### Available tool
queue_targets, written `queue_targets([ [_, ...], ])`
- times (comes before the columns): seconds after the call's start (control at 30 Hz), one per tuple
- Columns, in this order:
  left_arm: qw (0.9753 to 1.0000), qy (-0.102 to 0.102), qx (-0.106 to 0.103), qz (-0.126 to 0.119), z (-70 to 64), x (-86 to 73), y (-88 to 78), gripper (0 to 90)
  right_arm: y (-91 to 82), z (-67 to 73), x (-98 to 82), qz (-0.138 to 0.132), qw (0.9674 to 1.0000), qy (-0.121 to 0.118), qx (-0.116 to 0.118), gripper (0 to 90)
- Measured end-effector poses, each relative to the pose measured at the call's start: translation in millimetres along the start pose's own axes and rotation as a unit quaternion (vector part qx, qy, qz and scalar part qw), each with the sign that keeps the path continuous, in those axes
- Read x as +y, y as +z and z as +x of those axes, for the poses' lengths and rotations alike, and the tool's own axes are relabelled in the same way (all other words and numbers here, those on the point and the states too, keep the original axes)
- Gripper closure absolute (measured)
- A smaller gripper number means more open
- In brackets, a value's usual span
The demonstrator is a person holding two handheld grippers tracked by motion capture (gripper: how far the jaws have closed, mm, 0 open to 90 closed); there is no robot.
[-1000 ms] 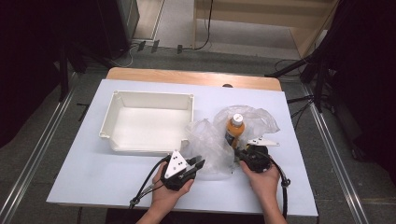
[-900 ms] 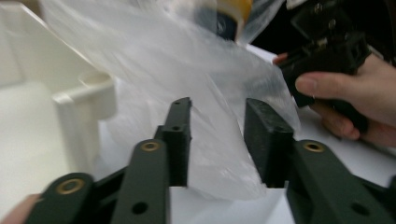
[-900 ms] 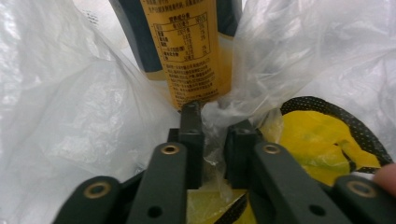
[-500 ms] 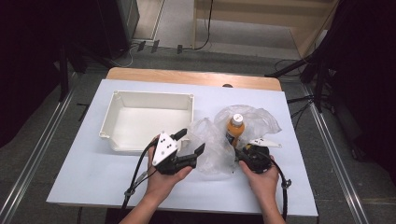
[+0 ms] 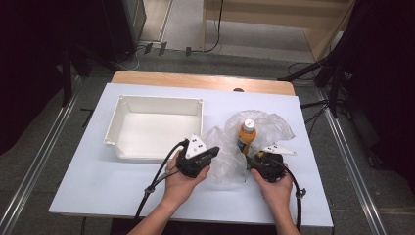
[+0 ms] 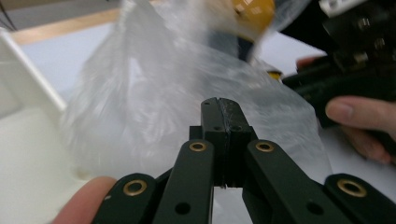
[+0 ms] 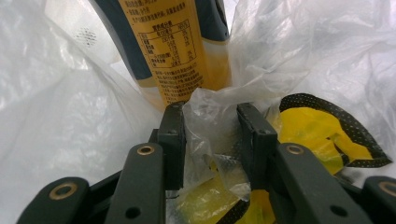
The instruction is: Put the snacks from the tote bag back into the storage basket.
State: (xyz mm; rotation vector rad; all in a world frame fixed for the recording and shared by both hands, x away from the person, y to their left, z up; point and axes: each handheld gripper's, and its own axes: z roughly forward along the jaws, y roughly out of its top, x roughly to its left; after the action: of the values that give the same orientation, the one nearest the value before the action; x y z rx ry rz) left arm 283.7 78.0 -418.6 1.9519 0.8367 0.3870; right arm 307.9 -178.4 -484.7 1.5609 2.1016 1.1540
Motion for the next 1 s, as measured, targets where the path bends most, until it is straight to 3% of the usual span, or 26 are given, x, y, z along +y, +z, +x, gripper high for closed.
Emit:
queue_targets([
  [0.07, 0.9997, -0.005, -0.012, 0.019, -5.6, -11.4, 11.3, 90.0, -1.0, 0.0, -0.3, -0.005, 1.0000, 0.000, 0.002, 66.1],
  [0.23, 0.9991, -0.014, -0.010, 0.038, -5.5, -30.7, 24.1, 90.0, -4.3, -1.0, -1.3, -0.019, 0.9997, 0.002, 0.012, 62.1],
  [0.33, 0.9986, -0.011, -0.009, 0.051, -5.0, -39.5, 29.1, 90.0, -9.7, -0.6, -1.7, -0.039, 0.9990, -0.001, 0.022, 55.3],
  [0.47, 0.9984, -0.011, -0.006, 0.056, -5.7, -41.0, 31.5, 90.0, -20.9, 1.0, 0.0, -0.059, 0.9975, -0.012, 0.036, 50.9],
  [0.6, 0.9980, -0.023, -0.007, 0.059, -3.1, -41.7, 33.6, 90.0, -42.2, 1.5, 4.7, -0.087, 0.9955, -0.023, 0.030, 49.3],
  [0.63, 0.9980, -0.023, -0.006, 0.058, -3.2, -41.8, 33.6, 90.0, -54.6, 1.6, 8.2, -0.106, 0.9938, -0.024, 0.023, 49.3],
  [0.7, 0.9984, -0.017, -0.002, 0.053, -4.8, -42.4, 33.2, 90.0, -60.5, 1.9, 10.2, -0.114, 0.9929, -0.026, 0.020, 49.5],
  [0.83, 0.9991, -0.007, 0.006, 0.042, -8.2, -44.2, 31.3, 90.0, -83.3, 9.3, 21.3, -0.153, 0.9875, -0.036, 0.004, 52.6],
  [0.9, 0.9993, -0.003, 0.007, 0.037, -8.7, -44.9, 29.9, 90.0, -86.7, 10.8, 24.0, -0.159, 0.9866, -0.034, 0.008, 56.6],
  [0.93, 0.9995, -0.002, 0.005, 0.033, -8.9, -45.3, 29.0, 90.0, -91.8, 13.2, 29.7, -0.161, 0.9859, -0.032, 0.031, 63.6],
  [1.0, 0.9996, 0.000, 0.005, 0.027, -9.0, -46.1, 26.8, 90.0, -94.0, 15.6, 32.2, -0.162, 0.9855, -0.036, 0.035, 66.9],
])
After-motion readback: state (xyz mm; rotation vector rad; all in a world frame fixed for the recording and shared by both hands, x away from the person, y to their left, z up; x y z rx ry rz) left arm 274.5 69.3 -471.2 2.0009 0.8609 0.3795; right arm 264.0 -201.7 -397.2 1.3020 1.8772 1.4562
